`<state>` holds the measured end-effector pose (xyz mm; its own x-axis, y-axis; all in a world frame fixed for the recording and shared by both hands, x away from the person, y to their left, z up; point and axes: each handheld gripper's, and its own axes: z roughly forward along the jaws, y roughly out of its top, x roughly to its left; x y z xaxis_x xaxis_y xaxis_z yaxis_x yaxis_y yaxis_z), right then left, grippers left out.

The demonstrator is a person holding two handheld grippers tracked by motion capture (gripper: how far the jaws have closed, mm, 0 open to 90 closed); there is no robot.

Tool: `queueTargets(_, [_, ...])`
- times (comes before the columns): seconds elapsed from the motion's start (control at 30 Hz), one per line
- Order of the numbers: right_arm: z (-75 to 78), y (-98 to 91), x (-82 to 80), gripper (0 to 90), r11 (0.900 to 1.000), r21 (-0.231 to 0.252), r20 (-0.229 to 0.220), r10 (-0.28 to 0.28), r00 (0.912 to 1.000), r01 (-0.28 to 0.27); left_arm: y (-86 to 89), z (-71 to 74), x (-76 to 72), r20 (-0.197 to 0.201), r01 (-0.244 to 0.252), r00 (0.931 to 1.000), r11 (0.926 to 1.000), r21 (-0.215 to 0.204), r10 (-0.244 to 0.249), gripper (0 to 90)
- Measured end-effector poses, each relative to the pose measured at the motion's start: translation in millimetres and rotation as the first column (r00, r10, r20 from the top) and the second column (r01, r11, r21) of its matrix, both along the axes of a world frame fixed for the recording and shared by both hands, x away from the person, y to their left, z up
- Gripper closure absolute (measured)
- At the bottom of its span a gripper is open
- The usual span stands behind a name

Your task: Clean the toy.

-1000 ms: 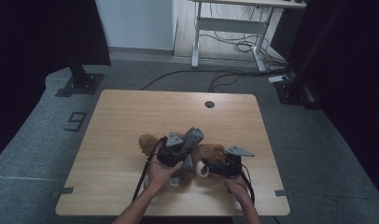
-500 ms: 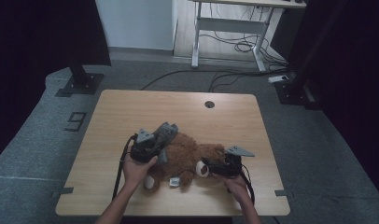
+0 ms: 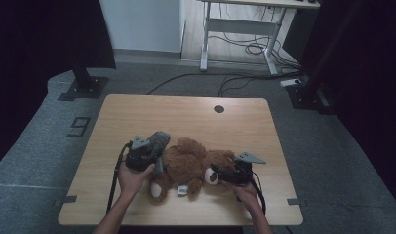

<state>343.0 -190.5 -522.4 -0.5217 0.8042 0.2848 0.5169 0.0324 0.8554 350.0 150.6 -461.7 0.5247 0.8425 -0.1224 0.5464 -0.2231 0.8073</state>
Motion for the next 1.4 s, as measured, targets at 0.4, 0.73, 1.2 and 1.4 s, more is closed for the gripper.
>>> queueTargets(0.4, [-1.0,-0.2,0.7,19.5,1.0,0.004,-0.004,-0.005,1.0,0.005,-94.6,9.4,2.0,0.013,0.153,0.9881,0.9878,0.031,-0.153,77.2])
queueTargets(0.73, [-1.2,-0.6,0.6,19.5,1.0,0.007,-0.003,-0.001,1.0,0.001,-116.1,-3.1,1.9,0.006,0.187,0.9821,0.9787,0.085,-0.188,77.4])
queueTargets(1.2, [-0.7,-1.0,0.4,19.6,0.9999,0.009,0.0,0.006,1.0,-0.006,-24.8,-5.5,11.3,-0.011,0.023,0.9997,0.9995,0.02,-0.023,77.5])
queueTargets(1.4, [-0.9,-1.2,0.8,19.6,0.9999,0.013,-0.001,0.005,1.0,-0.005,22.9,-36.2,9.4,-0.079,-0.076,0.9938,0.9966,0.032,0.079,77.5])
